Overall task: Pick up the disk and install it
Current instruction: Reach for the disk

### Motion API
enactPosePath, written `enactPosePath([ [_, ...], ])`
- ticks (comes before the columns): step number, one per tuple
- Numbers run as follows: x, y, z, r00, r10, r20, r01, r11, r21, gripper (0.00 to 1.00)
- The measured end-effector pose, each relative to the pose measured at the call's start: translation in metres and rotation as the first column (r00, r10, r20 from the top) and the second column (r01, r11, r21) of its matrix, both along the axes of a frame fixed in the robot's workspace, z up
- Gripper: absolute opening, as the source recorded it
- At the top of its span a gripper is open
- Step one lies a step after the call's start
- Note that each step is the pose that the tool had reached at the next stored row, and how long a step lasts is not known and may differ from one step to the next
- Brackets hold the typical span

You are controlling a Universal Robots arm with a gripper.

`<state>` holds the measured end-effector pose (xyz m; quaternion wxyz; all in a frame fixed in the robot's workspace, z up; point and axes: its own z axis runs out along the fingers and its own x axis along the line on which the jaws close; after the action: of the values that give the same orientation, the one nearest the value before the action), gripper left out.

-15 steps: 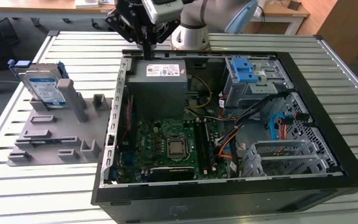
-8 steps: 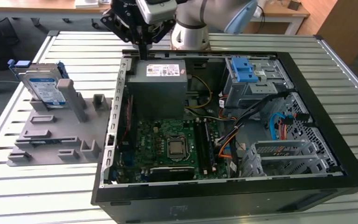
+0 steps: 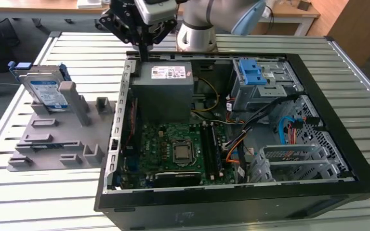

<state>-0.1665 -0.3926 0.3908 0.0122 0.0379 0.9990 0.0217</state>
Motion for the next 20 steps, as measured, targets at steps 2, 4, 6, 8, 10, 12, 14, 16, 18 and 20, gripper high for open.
enactPosePath([
  [2,-0.002,0.0003,-0.0002,1.0000,0.000,0.0001,0.000,1.0000,0.0001,0.11],
  [4,-0.004,0.0006,-0.0003,1.0000,0.000,0.0000,0.000,1.0000,0.0000,0.11],
  [6,-0.006,0.0011,-0.0004,1.0000,0.000,0.0000,0.000,1.0000,0.0000,0.11],
  [8,-0.007,0.0016,-0.0006,1.0000,0.000,0.0000,0.000,1.0000,0.0000,0.11],
  [10,-0.009,0.0020,-0.0007,1.0000,0.000,0.0000,0.000,1.0000,0.0000,0.11],
  [12,-0.011,0.0023,-0.0009,1.0000,0.000,0.0000,0.000,1.0000,0.0000,0.11],
  [14,-0.013,0.0027,-0.0010,1.0000,0.000,0.0000,0.000,1.0000,0.0000,0.11],
  [16,-0.014,0.0031,-0.0012,1.0000,0.000,0.0000,0.000,1.0000,0.0000,0.11],
  [18,-0.016,0.0035,-0.0013,1.0000,0.000,0.0000,0.000,1.0000,0.0001,0.11],
  [20,-0.017,0.0039,-0.0014,1.0000,0.000,0.0000,0.000,1.0000,0.0000,0.11],
])
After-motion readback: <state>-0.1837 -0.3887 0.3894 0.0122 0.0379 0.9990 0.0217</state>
